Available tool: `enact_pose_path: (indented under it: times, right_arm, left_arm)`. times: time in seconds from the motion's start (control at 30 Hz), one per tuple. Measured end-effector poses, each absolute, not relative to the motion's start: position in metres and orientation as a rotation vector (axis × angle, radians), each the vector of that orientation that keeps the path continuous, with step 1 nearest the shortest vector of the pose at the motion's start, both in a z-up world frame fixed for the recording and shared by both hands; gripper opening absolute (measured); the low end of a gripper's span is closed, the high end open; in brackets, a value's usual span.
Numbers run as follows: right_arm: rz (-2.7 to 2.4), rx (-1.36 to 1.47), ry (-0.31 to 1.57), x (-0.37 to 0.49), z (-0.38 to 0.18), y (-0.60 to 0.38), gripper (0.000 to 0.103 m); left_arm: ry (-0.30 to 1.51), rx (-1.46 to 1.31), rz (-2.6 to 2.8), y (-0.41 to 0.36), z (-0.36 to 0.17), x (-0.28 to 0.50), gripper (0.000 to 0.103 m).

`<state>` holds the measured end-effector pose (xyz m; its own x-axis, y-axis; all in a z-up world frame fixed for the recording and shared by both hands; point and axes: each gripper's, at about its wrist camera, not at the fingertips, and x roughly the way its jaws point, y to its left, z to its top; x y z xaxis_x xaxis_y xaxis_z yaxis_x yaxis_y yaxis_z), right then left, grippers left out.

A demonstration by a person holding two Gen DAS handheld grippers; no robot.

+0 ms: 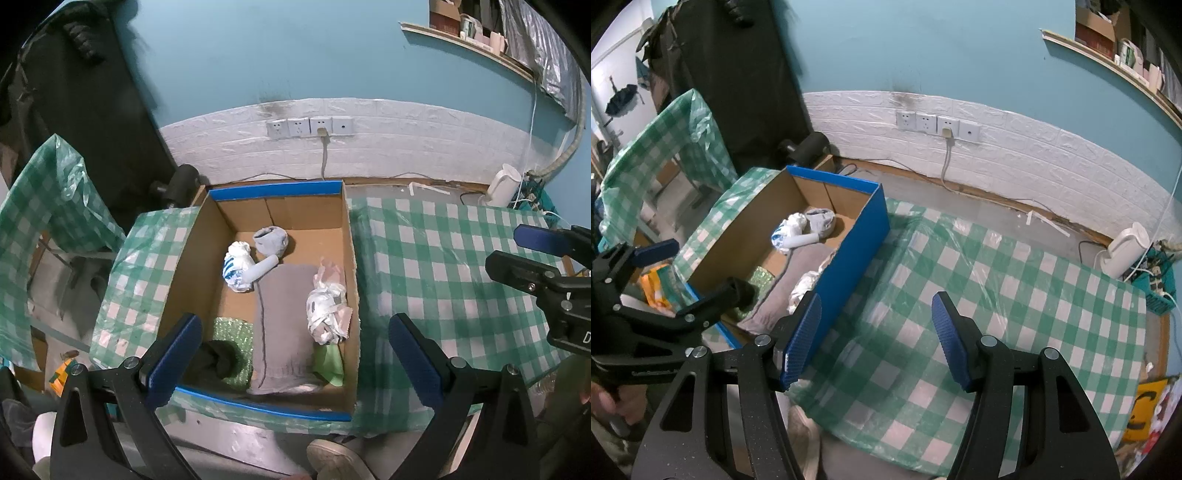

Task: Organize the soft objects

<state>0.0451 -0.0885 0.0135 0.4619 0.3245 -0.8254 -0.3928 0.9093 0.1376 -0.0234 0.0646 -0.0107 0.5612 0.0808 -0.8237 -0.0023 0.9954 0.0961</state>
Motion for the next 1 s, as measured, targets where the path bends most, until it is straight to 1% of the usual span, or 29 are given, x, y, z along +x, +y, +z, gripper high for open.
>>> enact_pose_path:
  times: [1.0]
  right_arm:
    - [0.444,-0.073,1.007,0.0412,0.0122,-0.0874,0.062]
  left_arm:
    - [0.983,0.097,0.047,0.0603,-0.0121,-0.0227,0.101]
